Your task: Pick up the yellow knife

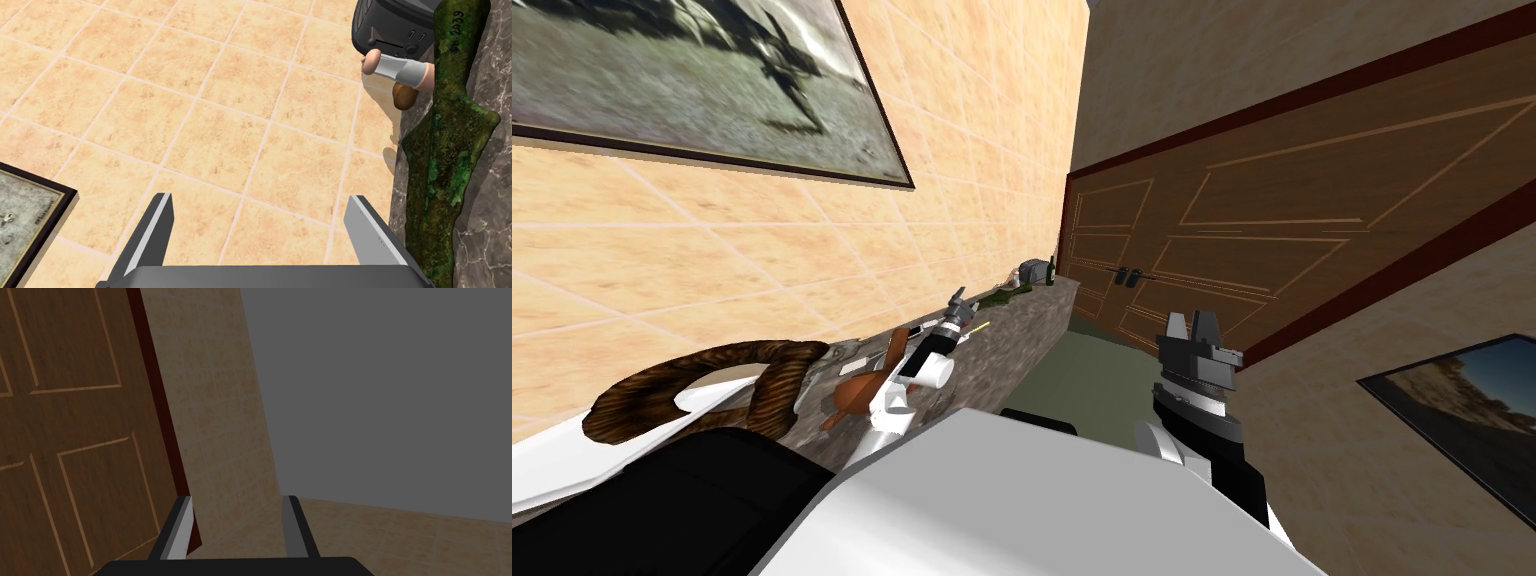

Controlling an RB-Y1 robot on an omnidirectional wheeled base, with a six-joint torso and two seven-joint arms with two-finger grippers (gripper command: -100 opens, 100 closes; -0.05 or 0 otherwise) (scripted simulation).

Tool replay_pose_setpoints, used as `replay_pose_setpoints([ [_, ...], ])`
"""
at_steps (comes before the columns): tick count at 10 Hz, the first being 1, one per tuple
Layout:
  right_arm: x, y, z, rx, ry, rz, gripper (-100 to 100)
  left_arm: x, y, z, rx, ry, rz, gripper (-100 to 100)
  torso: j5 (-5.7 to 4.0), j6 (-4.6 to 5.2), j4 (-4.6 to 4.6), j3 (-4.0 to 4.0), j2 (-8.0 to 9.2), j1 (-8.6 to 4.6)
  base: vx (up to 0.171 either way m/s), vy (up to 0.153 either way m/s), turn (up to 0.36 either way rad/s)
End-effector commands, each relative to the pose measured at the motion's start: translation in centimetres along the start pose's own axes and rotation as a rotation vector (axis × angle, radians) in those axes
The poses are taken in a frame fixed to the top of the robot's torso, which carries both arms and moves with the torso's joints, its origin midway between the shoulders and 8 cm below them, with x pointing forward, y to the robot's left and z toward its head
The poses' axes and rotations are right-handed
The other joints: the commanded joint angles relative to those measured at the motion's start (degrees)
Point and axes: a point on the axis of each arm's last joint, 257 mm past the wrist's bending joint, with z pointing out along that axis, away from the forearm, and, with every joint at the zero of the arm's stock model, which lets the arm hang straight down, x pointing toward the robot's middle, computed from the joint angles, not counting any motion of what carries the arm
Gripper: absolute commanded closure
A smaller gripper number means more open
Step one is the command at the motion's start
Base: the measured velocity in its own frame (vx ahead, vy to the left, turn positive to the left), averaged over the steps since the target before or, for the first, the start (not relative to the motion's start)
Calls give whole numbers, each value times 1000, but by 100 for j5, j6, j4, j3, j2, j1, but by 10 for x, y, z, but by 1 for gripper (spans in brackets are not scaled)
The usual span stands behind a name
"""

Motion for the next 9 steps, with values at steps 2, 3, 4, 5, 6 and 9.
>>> replay_pose_setpoints([
  [2,0,0,0,0,0,0,0,-16,14,4,-74,-29,-37,-100,-1,2,0,0,-1,-4,7,-36,-65],
  [3,0,0,0,0,0,0,0,-25,19,9,-100,-39,-70,-100,-1,0,0,-1,-1,-2,13,-37,-82],
  [4,0,0,0,0,0,0,0,-27,25,8,-123,-49,-70,-100,-1,1,0,-1,-2,-3,16,-30,-43],
  [5,0,0,0,0,0,0,0,-29,29,7,-141,-57,-70,-100,-1,0,-1,-2,-4,-2,6,-16,6],
  [6,0,0,0,0,0,0,0,-39,36,11,-175,-72,-103,-100,0,-1,0,-1,-1,3,12,-30,-62],
  [9,0,0,0,0,0,0,0,-52,50,11,-239,-101,-136,-100,1,-1,0,1,1,5,8,-19,-36],
])
